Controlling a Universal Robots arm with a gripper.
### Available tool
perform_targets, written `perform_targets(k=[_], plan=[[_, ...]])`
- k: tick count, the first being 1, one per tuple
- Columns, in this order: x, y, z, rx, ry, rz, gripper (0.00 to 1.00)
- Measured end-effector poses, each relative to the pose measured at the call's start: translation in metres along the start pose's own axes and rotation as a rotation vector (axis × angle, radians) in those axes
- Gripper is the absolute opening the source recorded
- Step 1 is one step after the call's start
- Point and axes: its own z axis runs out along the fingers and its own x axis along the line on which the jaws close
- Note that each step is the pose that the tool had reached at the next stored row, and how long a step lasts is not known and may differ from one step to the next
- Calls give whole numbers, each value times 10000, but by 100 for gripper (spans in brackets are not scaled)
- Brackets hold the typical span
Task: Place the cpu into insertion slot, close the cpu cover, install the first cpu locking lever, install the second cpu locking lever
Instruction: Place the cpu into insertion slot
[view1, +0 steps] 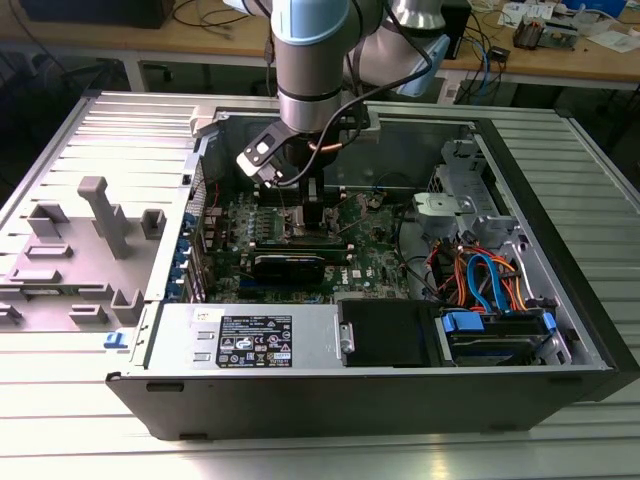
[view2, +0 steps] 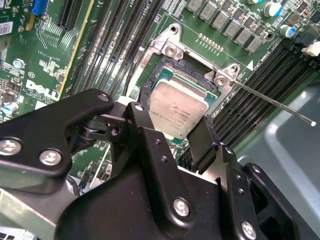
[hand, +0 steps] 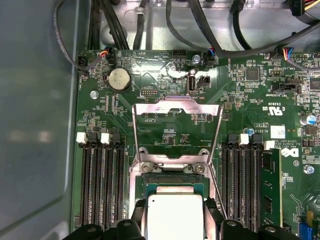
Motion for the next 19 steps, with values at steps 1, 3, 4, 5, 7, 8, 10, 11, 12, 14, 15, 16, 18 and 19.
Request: perform_targets(k=[1, 3, 4, 5, 7, 8, 10, 11, 12, 14, 15, 16, 18, 19], plan=[[0, 0, 1, 0, 1, 0, 55], [1, 0, 2, -2, 3, 0, 55], [1, 0, 2, -1, 2, 0, 55], [1, 0, 2, -2, 3, 0, 55], [1, 0, 2, -1, 3, 0, 55], [1, 0, 2, -2, 3, 0, 55], [1, 0, 3, -2, 3, 0, 55], [0, 0, 3, -2, 3, 0, 55], [1, 0, 3, -2, 3, 0, 55], [1, 1, 6, -4, -7, -1, 55], [2, 0, 8, -2, -63, -1, 55], [5, 0, 10, 2, -206, -10, 55], [14, 0, 16, 5, -308, -16, 55], [19, 0, 25, 4, -319, -18, 55]])
